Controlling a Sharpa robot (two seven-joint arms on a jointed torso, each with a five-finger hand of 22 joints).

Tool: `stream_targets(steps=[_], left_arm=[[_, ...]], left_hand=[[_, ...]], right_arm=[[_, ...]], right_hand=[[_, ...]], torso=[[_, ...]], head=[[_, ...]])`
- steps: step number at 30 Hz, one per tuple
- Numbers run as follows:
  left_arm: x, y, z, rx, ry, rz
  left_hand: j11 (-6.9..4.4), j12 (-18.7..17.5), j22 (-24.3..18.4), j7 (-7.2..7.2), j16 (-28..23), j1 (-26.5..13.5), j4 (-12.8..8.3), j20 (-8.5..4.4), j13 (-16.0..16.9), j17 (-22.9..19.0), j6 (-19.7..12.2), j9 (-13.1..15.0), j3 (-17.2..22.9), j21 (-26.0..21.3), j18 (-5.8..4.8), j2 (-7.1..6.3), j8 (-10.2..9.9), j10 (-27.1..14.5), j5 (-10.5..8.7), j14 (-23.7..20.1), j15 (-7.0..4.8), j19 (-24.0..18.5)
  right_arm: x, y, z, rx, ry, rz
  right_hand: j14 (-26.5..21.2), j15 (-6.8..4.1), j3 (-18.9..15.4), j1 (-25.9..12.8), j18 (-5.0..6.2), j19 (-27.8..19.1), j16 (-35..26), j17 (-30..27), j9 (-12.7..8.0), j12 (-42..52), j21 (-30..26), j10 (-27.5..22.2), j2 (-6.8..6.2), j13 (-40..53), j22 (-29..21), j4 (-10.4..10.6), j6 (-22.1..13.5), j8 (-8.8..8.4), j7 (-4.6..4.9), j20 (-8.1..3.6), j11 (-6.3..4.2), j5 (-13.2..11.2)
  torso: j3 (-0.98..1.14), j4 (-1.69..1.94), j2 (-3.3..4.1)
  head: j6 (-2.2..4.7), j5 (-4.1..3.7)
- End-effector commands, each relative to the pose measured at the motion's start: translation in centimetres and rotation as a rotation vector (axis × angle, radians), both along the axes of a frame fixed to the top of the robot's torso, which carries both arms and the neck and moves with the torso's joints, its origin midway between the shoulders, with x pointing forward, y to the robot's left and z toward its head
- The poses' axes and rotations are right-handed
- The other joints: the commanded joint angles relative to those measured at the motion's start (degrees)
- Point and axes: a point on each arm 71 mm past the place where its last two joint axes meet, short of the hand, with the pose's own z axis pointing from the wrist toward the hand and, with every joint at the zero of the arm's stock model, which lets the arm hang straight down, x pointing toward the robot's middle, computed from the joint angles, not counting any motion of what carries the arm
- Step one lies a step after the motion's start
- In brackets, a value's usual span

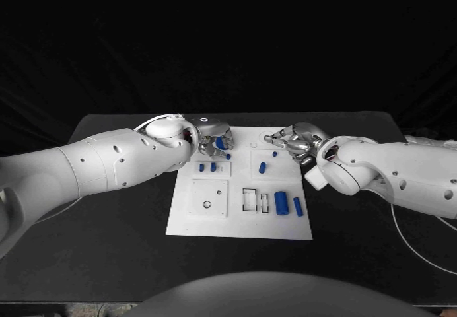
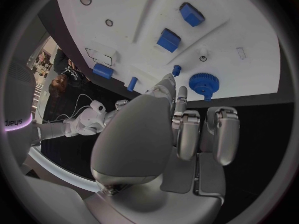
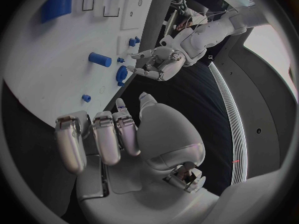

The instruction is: Assemble the parts on the task board

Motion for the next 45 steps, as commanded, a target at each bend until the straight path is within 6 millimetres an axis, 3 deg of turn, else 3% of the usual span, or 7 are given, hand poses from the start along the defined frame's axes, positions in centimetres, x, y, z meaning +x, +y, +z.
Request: stream_targets(steps=[1, 9, 31, 38, 45], left_arm=[[0.1, -0.1, -0.4, 0.032, 0.016, 0.011], [0.1, -0.2, -1.0, 0.042, 0.032, 0.011], [0.5, -0.7, -1.3, 0.058, 0.043, 0.017], [0.5, -0.8, -1.4, 0.065, 0.052, 0.015], [0.4, -1.1, -1.6, 0.067, 0.058, 0.007]], left_hand=[[0.23, -0.30, 15.07, 0.25, 0.36, 0.62, -0.07, -0.37, -0.03, 15.02, -0.19, -0.13, 0.43, 0.14, -0.43, -0.01, -0.12, -0.34, -0.38, 6.05, -0.08, 6.03], [0.07, -0.58, 15.07, 0.28, 0.28, 0.90, -0.13, -0.36, -0.03, 14.88, 0.08, -0.29, 0.86, 0.14, -0.43, 0.20, 0.03, -0.52, -0.36, 6.00, -0.11, 6.03], [-0.58, -0.93, 15.07, -0.27, 0.18, 1.55, -0.02, -0.56, -0.03, 14.68, 0.32, -0.97, 2.76, 0.14, -0.43, 1.13, 0.04, -0.69, -0.36, 5.92, -0.73, 6.03], [-0.53, -0.97, 15.07, -0.20, -0.10, 0.77, 0.03, -0.62, -0.03, 14.12, 0.32, -1.20, 3.27, 0.14, -0.43, 1.76, 0.04, -0.79, -0.37, 5.71, -0.76, 6.03], [-0.63, -0.93, 15.07, -0.28, -0.09, 0.91, -0.18, -0.66, -0.01, 14.14, 0.38, -1.31, 3.58, 0.14, -0.43, 1.75, 0.08, -0.73, -0.36, 5.72, -0.83, 6.03]], right_arm=[[-0.1, 0.1, 0.0, 0.001, 0.004, 0.011], [-0.2, 0.1, 0.0, 0.001, 0.004, 0.011], [-0.1, 0.3, -0.1, -0.001, 0.012, 0.016], [-0.2, 0.4, -0.1, -0.002, 0.017, 0.020], [-0.1, 0.2, -0.1, -0.005, 0.020, 0.016]], right_hand=[[5.86, 0.34, 0.09, 0.52, -0.38, 6.00, 0.23, 15.09, 0.03, -0.31, 0.26, 6.00, -0.09, 14.90, 15.09, -0.38, -0.30, 0.32, 2.55, 0.32, 0.27, 0.36], [5.86, 0.34, 0.07, 0.51, -0.38, 6.00, 0.23, 15.09, 0.02, -0.31, 0.26, 6.00, -0.08, 14.90, 15.09, -0.33, -0.33, 0.32, 2.56, 0.31, 0.28, 0.35], [5.86, 0.34, 0.06, 0.52, -0.38, 6.00, 0.23, 15.09, 0.02, -0.31, 0.26, 6.00, -0.07, 14.90, 15.09, -0.31, -0.32, 0.35, 2.55, 0.31, 0.27, 0.36], [5.86, 0.34, 0.06, 0.52, -0.38, 6.00, 0.23, 15.09, 0.02, -0.31, 0.26, 6.00, -0.07, 14.90, 15.09, -0.31, -0.32, 0.35, 2.55, 0.31, 0.27, 0.36], [5.86, 0.34, 0.06, 0.54, -0.38, 6.00, 0.23, 15.09, 0.02, -0.31, 0.26, 6.00, -0.08, 14.90, 15.09, -0.31, -0.32, 0.36, 2.55, 0.31, 0.27, 0.37]], torso=[[-0.03, 0.06, 0.13], [0.00, -0.04, 0.04], [-0.06, 0.10, 0.00], [-0.04, 0.00, 0.04], [-0.10, 0.09, -0.01]], head=[[0.00, -0.06], [0.00, -0.03], [0.00, -0.13], [0.00, 0.52], [0.00, 0.29]])
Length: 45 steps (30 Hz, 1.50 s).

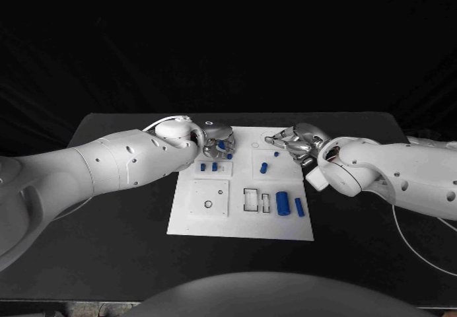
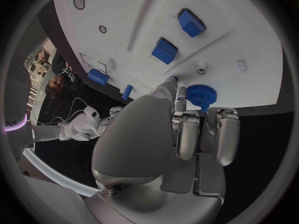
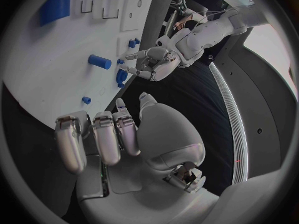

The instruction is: Assemble the parts on the task board

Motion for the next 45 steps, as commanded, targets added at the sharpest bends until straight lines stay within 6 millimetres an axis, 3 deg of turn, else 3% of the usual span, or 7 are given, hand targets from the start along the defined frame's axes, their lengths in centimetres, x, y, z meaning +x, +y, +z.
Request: stream_targets(steps=[1, 25, 30, 40, 45], left_arm=[[-0.14, -0.37, -0.15, 0.013, 0.015, -0.014], [-0.12, -0.46, -0.37, 0.042, 0.026, -0.003], [-0.13, -0.42, -0.40, 0.045, 0.027, -0.002], [-0.10, -0.43, -0.48, 0.065, 0.024, -0.004], [-0.06, -0.42, -0.46, 0.074, 0.009, -0.009]], left_hand=[[-0.42, -0.06, 15.09, -0.07, -0.10, 0.01, 0.04, -0.25, -0.03, 14.15, 0.17, -0.08, 0.36, 0.14, -0.43, 0.37, 0.07, -0.12, -0.37, 5.72, -0.43, 6.02], [-0.27, -0.14, 15.09, 0.15, -0.21, 0.16, -0.05, -0.30, -0.05, 13.91, -0.27, -0.44, 0.76, 0.14, -0.43, -0.19, -0.09, -0.33, -0.37, 5.63, -0.30, 6.02], [-0.23, -0.06, 15.09, 0.20, -0.15, 0.19, 0.03, -0.31, -0.02, 14.04, -0.27, -0.56, 1.20, 0.14, -0.43, 0.12, -0.03, -0.22, -0.35, 5.67, -0.25, 6.02], [-0.38, 0.78, 15.09, 0.27, 0.13, 0.51, -0.15, -0.33, 0.14, 14.59, 0.76, -0.78, 2.72, 0.14, -0.43, 0.71, 0.43, 2.43, -0.37, 5.88, -0.28, 6.02], [-0.18, 1.45, 15.09, 0.72, 0.38, 1.52, -0.60, -0.33, 0.21, 15.09, 3.14, -0.51, 3.62, 0.14, -0.43, 0.71, 1.40, 5.17, -0.38, 6.07, -0.09, 6.02]], right_arm=[[-0.03, 0.08, -0.11, -0.004, 0.011, 0.013], [-0.06, 0.18, -0.19, -0.008, 0.022, 0.016], [-0.07, 0.22, -0.20, -0.009, 0.024, 0.017], [-0.09, 0.23, -0.21, -0.009, 0.026, 0.017], [-0.09, 0.23, -0.21, -0.009, 0.026, 0.018]], right_hand=[[5.86, 0.34, 0.06, 0.55, -0.38, 6.00, 0.23, 15.10, 0.02, -0.30, 0.26, 6.01, -0.07, 14.90, 15.07, -0.31, -0.32, 0.36, 2.55, 0.31, 0.27, 0.37], [5.86, 0.33, 0.06, 0.59, -0.38, 6.00, 0.23, 15.10, 0.02, -0.30, 0.26, 6.01, -0.08, 14.90, 15.07, -0.32, -0.32, 0.38, 2.55, 0.31, 0.27, 0.39], [5.86, 0.33, 0.06, 0.59, -0.38, 6.00, 0.23, 15.10, 0.02, -0.30, 0.26, 6.01, -0.08, 14.90, 15.07, -0.32, -0.32, 0.38, 2.55, 0.31, 0.27, 0.39], [5.86, 0.33, 0.06, 0.59, -0.38, 6.00, 0.23, 15.10, 0.02, -0.30, 0.26, 6.01, -0.08, 14.90, 15.07, -0.32, -0.32, 0.38, 2.55, 0.31, 0.27, 0.39], [5.86, 0.33, 0.06, 0.61, -0.38, 6.00, 0.23, 15.10, 0.02, -0.30, 0.26, 6.01, -0.08, 14.90, 15.07, -0.32, -0.31, 0.40, 2.56, 0.31, 0.27, 0.40]], torso=[[-0.02, -0.03, -0.04], [0.01, 0.04, 0.00], [0.03, -0.02, -0.02], [-0.02, -0.02, 0.00], [0.01, -0.06, -0.03]], head=[[0.00, -0.12], [0.00, -0.26], [0.00, 0.09], [0.00, -0.14], [0.00, -0.16]])
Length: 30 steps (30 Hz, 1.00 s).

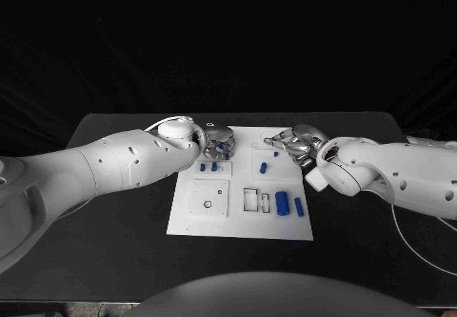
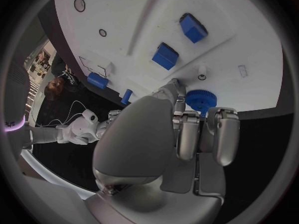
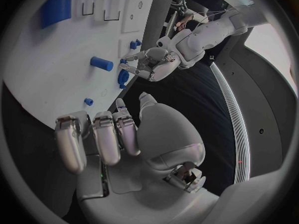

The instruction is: Assemble the parts on the task board

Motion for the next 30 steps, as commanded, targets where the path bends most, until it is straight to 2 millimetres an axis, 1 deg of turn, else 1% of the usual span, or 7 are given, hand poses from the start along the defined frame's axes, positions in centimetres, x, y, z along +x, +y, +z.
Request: stream_targets(steps=[1, 3, 6, 18, 21, 25, 30], left_arm=[[-0.1, -0.1, -0.1, 0.032, -0.007, -0.012], [-0.1, -0.1, -0.1, 0.037, -0.011, -0.015], [-0.1, -0.2, -0.1, 0.040, -0.021, -0.024], [-0.4, -0.3, 0.7, -0.039, -0.112, -0.057], [-0.5, -0.2, 1.1, -0.063, -0.131, -0.063], [-0.5, 0.1, 2.2, -0.095, -0.159, -0.066], [-0.4, 0.7, 4.0, -0.125, -0.180, -0.064]], left_hand=[[0.18, 0.33, 15.09, 0.28, 0.38, 1.03, -0.03, -0.32, -0.03, 15.10, 1.24, 0.24, 0.60, 0.14, -0.44, 0.03, 0.55, 1.35, -0.38, 6.07, -0.02, 6.03], [0.09, 0.59, 15.09, 0.18, 0.38, 1.78, -0.49, -0.29, 0.00, 15.10, 2.27, 0.33, 1.03, 0.14, -0.44, -0.21, 0.87, 2.99, -0.37, 6.07, -0.05, 6.03], [-0.15, 0.57, 15.09, -0.02, 0.38, 2.35, -0.81, -0.32, -0.03, 15.10, 3.10, 0.36, 1.45, 0.14, -0.44, -0.40, 1.07, 4.07, -0.37, 6.07, -0.20, 6.03], [-0.28, 0.28, 15.09, -0.15, 0.38, 2.42, -0.62, -0.40, -0.09, 15.10, 3.85, 0.33, 1.88, 0.14, -0.44, -0.56, 1.14, 4.99, -0.40, 6.07, -0.35, 6.03], [-0.29, 0.20, 15.09, -0.17, 0.38, 2.29, -0.46, -0.41, -0.11, 15.10, 3.95, 0.32, 1.89, 0.14, -0.44, -0.61, 1.13, 5.09, -0.40, 6.07, -0.36, 6.03], [-0.32, 0.03, 15.09, -0.19, 0.38, 2.02, -0.16, -0.42, -0.13, 15.10, 4.11, 0.30, 1.85, 0.14, -0.44, -0.77, 1.11, 5.24, -0.41, 6.07, -0.39, 6.03], [-0.35, -0.11, 15.09, -0.23, 0.38, 1.81, 0.10, -0.44, -0.14, 15.10, 4.26, 0.29, 1.83, 0.14, -0.44, -0.84, 1.10, 5.36, -0.41, 6.07, -0.41, 6.03]], right_arm=[[-0.1, 0.1, -0.1, -0.002, 0.007, 0.016], [-0.1, 0.1, -0.1, -0.002, 0.007, 0.016], [-0.1, 0.1, -0.1, -0.002, 0.007, 0.016], [0.0, 0.1, -0.1, -0.003, 0.008, 0.015], [0.0, 0.0, -0.1, -0.004, 0.008, 0.015], [0.0, 0.0, -0.1, -0.004, 0.008, 0.014], [0.0, -0.1, -0.1, -0.005, 0.009, 0.013]], right_hand=[[5.86, 0.33, 0.06, 0.59, -0.38, 6.00, 0.23, 15.08, 0.02, -0.30, 0.26, 6.01, -0.11, 14.89, 15.09, -0.32, -0.31, 0.40, 2.56, 0.31, 0.26, 0.40], [5.86, 0.33, 0.06, 0.59, -0.38, 6.00, 0.23, 15.08, 0.02, -0.30, 0.26, 6.01, -0.11, 14.89, 15.09, -0.32, -0.31, 0.40, 2.56, 0.31, 0.26, 0.40], [5.86, 0.33, 0.06, 0.59, -0.38, 6.00, 0.23, 15.08, 0.02, -0.30, 0.26, 6.01, -0.11, 14.89, 15.09, -0.32, -0.31, 0.40, 2.56, 0.31, 0.26, 0.40], [5.86, 0.33, 0.06, 0.60, -0.38, 6.00, 0.23, 15.08, 0.02, -0.30, 0.26, 6.01, -0.11, 14.89, 15.09, -0.32, -0.30, 0.42, 2.56, 0.31, 0.27, 0.40], [5.86, 0.33, 0.06, 0.60, -0.38, 6.00, 0.23, 15.08, 0.02, -0.30, 0.26, 6.01, -0.11, 14.89, 15.09, -0.32, -0.30, 0.42, 2.56, 0.31, 0.27, 0.40], [5.86, 0.33, 0.06, 0.60, -0.38, 6.00, 0.23, 15.08, 0.02, -0.30, 0.26, 6.01, -0.11, 14.89, 15.09, -0.32, -0.30, 0.42, 2.56, 0.31, 0.27, 0.40], [5.86, 0.33, 0.06, 0.60, -0.38, 6.00, 0.23, 15.08, 0.02, -0.30, 0.26, 6.01, -0.11, 14.89, 15.09, -0.32, -0.30, 0.42, 2.56, 0.31, 0.27, 0.40]], torso=[[0.03, -0.01, -0.04], [0.03, 0.01, -0.02], [0.03, 0.00, -0.02], [-0.05, 0.07, 0.00], [-0.01, 0.12, -0.04], [0.05, 0.08, -0.08], [0.05, 0.07, -0.06]], head=[[0.00, -0.06], [0.00, -0.07], [0.00, -0.06], [0.00, -0.22], [0.00, -0.23], [0.00, -0.12], [0.00, -0.18]])
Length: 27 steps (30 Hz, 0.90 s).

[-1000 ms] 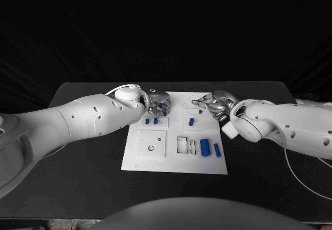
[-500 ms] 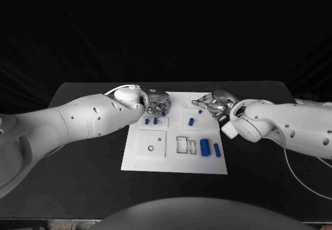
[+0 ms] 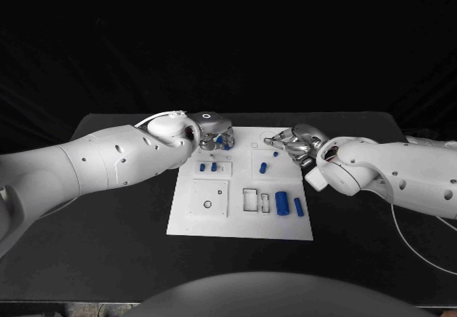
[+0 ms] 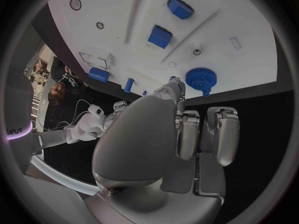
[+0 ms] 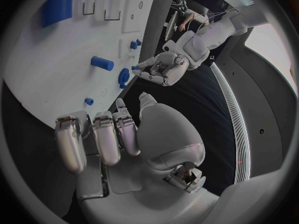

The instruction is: Assemble the parts on the task board

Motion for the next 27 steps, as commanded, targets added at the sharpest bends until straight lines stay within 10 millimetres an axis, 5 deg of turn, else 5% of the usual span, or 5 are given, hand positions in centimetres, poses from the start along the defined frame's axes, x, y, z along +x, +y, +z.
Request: stream_targets(steps=[1, 9, 27], left_arm=[[0.0, 0.1, 1.6, -0.053, -0.043, -0.022], [0.3, 1.5, 3.0, -0.051, -0.027, -0.015], [0.2, 4.3, 2.1, 0.013, 0.067, 0.035]], left_hand=[[0.07, -0.25, 15.10, -0.14, 0.38, -0.44, 0.54, -0.44, -0.05, 15.06, 0.54, 0.04, 0.03, 0.14, -0.44, -0.45, 0.18, 0.51, 0.05, 6.07, -0.42, 6.03], [-0.03, -0.32, 15.10, -0.24, 0.38, -0.54, 0.70, -0.46, -0.03, 15.06, 0.78, 0.05, 0.11, 0.14, -0.44, -0.38, 0.23, 0.78, 0.06, 6.07, -0.49, 6.03], [0.13, -1.05, 15.10, -0.14, 0.38, -0.82, 1.03, -0.49, -0.15, 15.06, 0.57, -0.10, 0.40, 0.14, -0.44, -0.39, -0.10, 0.36, 0.05, 6.07, -0.43, 6.03]], right_arm=[[0.0, 0.0, -0.1, -0.003, 0.006, 0.014], [0.0, -0.1, -0.1, -0.004, 0.006, 0.011], [0.0, 0.1, -0.1, -0.004, 0.007, 0.013]], right_hand=[[5.86, 0.33, 0.06, 0.54, -0.38, 6.00, 0.23, 15.09, 0.02, -0.22, 0.26, 6.01, -0.17, 14.95, 15.05, -0.32, -0.30, 0.19, 2.56, 0.31, 0.26, 0.18], [5.86, 0.33, 0.06, 0.56, -0.38, 6.00, 0.23, 15.09, 0.03, -0.22, 0.26, 6.01, -0.17, 14.95, 15.05, -0.32, -0.25, 0.23, 2.57, 0.31, 0.27, 0.19], [5.86, 0.33, 0.06, 0.57, -0.38, 6.00, 0.23, 15.09, 0.03, -0.22, 0.26, 6.01, -0.18, 14.95, 15.05, -0.32, -0.24, 0.25, 2.57, 0.31, 0.27, 0.20]], torso=[[0.04, -0.02, -0.01], [0.03, 0.06, 0.01], [0.00, 0.02, 0.03]], head=[[0.00, -0.01], [0.00, 0.05], [0.00, 0.41]])
